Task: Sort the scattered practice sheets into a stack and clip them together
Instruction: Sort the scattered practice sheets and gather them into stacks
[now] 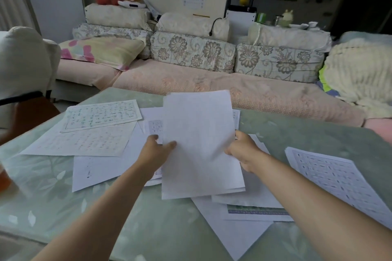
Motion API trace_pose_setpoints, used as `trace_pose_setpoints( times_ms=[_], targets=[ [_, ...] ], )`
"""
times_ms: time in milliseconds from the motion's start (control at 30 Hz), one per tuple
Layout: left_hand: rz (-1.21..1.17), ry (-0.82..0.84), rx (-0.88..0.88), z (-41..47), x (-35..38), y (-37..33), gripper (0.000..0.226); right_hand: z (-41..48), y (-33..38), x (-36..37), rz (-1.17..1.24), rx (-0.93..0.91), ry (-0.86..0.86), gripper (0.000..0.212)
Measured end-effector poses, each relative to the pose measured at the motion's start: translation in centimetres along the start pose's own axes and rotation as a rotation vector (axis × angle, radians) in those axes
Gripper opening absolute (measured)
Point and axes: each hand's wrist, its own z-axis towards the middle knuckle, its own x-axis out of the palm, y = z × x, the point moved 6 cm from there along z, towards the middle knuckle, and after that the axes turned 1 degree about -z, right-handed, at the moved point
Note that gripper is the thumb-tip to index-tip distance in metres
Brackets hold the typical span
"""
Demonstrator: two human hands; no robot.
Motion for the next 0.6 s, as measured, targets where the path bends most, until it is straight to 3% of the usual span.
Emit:
trace_pose_setpoints(
  times_ms=[100, 233, 300, 433, 600],
  targets=[
    [-0.038, 0.051, 0.032, -0.8, 3.4, -1.3, 0.02, -0.8, -1.0, -2.1, -0.089, -0.019, -0.02, 0.055],
    [0.118, 0.111, 0.115, -1.9, 7.9, -2.4, 0.029, -1.8, -2.4, -5.4, -0.649, -0.013, -0.124, 0.087],
    [0.175, 0.135, 0.133, -2.4, 10.0, -2.6, 0.03, -2.4, -2.8, -6.3, -0.807, -0.116, -0.121, 0.099],
    [0.276, 0.172, 0.147, -2.6, 13.1, -2.6, 0.03, -3.3, -3.4, -6.2, -0.933, -0.342, 0.029, 0.079],
    [0.627, 0.264, 0.258, -2.3, 15.4, -2.4, 0.045, -2.5, -5.6, -5.7, -1.024, -0.271, 0.158, 0.054]
  ],
)
